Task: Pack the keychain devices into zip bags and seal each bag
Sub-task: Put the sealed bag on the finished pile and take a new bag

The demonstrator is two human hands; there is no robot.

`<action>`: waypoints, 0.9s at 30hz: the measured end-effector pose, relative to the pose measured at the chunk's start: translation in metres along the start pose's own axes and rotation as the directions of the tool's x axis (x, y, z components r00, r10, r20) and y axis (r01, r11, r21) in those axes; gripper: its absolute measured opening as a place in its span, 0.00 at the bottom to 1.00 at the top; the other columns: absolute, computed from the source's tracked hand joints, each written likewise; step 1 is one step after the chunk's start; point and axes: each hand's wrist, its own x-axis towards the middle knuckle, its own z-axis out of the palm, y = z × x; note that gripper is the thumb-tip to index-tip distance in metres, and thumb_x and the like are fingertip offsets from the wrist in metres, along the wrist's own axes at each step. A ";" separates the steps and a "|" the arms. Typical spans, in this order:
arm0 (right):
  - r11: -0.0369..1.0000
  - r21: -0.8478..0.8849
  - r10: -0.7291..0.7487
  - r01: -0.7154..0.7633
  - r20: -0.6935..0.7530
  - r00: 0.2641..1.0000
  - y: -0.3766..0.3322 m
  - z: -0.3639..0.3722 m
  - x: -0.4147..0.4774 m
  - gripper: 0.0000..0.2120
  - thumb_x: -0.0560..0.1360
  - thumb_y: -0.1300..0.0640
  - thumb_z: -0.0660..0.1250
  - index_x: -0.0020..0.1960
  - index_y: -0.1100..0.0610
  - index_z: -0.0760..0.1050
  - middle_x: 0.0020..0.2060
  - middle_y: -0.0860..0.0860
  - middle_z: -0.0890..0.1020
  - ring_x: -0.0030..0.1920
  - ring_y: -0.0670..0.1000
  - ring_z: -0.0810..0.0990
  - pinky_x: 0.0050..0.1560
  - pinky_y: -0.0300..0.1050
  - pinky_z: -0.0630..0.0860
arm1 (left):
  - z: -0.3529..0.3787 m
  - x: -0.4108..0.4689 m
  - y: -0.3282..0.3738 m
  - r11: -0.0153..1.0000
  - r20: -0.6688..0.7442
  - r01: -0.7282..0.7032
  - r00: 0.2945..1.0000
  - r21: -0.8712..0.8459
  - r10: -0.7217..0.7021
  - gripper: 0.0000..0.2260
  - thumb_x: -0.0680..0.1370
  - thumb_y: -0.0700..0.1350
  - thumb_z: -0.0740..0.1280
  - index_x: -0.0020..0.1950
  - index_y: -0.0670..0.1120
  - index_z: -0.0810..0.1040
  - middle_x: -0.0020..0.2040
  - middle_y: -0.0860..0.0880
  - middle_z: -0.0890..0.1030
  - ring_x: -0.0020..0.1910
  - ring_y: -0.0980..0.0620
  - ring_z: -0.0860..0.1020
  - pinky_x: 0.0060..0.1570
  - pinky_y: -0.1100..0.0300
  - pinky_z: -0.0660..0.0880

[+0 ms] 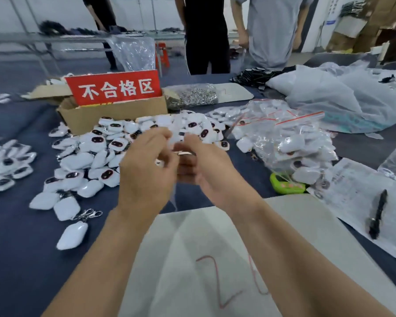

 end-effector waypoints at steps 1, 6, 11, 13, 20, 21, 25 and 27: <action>0.999 0.024 0.041 -0.041 0.006 0.999 0.008 0.015 0.000 0.20 0.81 0.43 0.65 0.38 0.52 0.87 0.36 0.52 0.86 0.37 0.51 0.86 0.38 0.45 0.83 | -0.008 -0.014 -0.002 0.999 0.090 -0.041 0.995 0.025 0.039 0.10 0.73 0.32 0.64 0.36 0.44 0.71 0.43 0.47 0.80 0.43 0.51 0.74 0.42 0.67 0.66; 0.988 0.037 0.151 -0.153 0.044 0.988 0.057 0.045 0.001 0.20 0.83 0.58 0.66 0.33 0.57 0.82 0.30 0.56 0.82 0.30 0.53 0.81 0.35 0.44 0.80 | -0.039 -0.054 -0.025 0.983 0.334 0.124 0.928 0.135 -0.163 0.18 0.66 0.29 0.66 0.34 0.50 0.63 0.36 0.56 0.71 0.37 0.50 0.69 0.36 0.54 0.67; 0.989 -0.123 0.093 -0.084 0.067 0.993 0.071 0.039 0.005 0.15 0.80 0.66 0.65 0.38 0.61 0.84 0.37 0.59 0.85 0.38 0.54 0.82 0.45 0.47 0.80 | -0.053 -0.056 -0.024 0.807 0.424 0.586 0.715 0.071 -0.556 0.09 0.61 0.44 0.68 0.39 0.55 0.79 0.37 0.58 0.82 0.39 0.56 0.79 0.44 0.57 0.77; 0.970 -0.241 0.043 -0.028 0.055 0.998 0.073 0.037 0.005 0.10 0.80 0.63 0.67 0.43 0.64 0.85 0.40 0.61 0.86 0.41 0.54 0.82 0.48 0.51 0.78 | -0.052 -0.055 -0.025 0.722 0.389 0.691 0.670 -0.016 -0.633 0.09 0.64 0.49 0.69 0.43 0.57 0.82 0.37 0.58 0.84 0.40 0.55 0.82 0.47 0.53 0.80; 0.735 -0.659 -0.057 0.159 0.174 0.983 0.071 0.036 -0.003 0.12 0.68 0.57 0.63 0.47 0.56 0.82 0.39 0.51 0.86 0.42 0.51 0.82 0.49 0.56 0.81 | -0.037 -0.054 -0.027 0.715 0.198 0.655 0.688 0.244 -0.698 0.16 0.70 0.69 0.64 0.41 0.58 0.77 0.35 0.63 0.81 0.37 0.61 0.78 0.38 0.57 0.73; 0.748 -0.643 -0.045 0.162 0.194 0.980 0.069 0.036 -0.005 0.14 0.67 0.60 0.63 0.48 0.56 0.83 0.40 0.51 0.87 0.45 0.54 0.84 0.51 0.57 0.81 | -0.036 -0.053 -0.027 0.714 0.178 0.655 0.694 0.246 -0.698 0.15 0.70 0.68 0.65 0.41 0.57 0.77 0.35 0.62 0.81 0.36 0.61 0.78 0.38 0.58 0.73; 0.831 -0.516 -0.118 0.208 0.201 0.972 0.070 0.038 -0.007 0.15 0.72 0.66 0.63 0.51 0.55 0.85 0.40 0.52 0.88 0.47 0.56 0.87 0.57 0.56 0.82 | -0.040 -0.051 -0.029 0.734 0.124 0.671 0.723 0.106 -0.680 0.08 0.74 0.57 0.66 0.37 0.57 0.79 0.34 0.61 0.82 0.37 0.59 0.80 0.43 0.55 0.77; 0.841 -0.500 -0.189 0.207 0.089 0.978 0.073 0.038 -0.006 0.10 0.74 0.62 0.69 0.47 0.51 0.87 0.36 0.48 0.88 0.40 0.47 0.86 0.52 0.47 0.83 | -0.043 -0.050 -0.031 0.727 0.189 0.687 0.715 -0.007 -0.673 0.08 0.76 0.53 0.68 0.37 0.60 0.80 0.35 0.63 0.83 0.37 0.61 0.81 0.43 0.58 0.78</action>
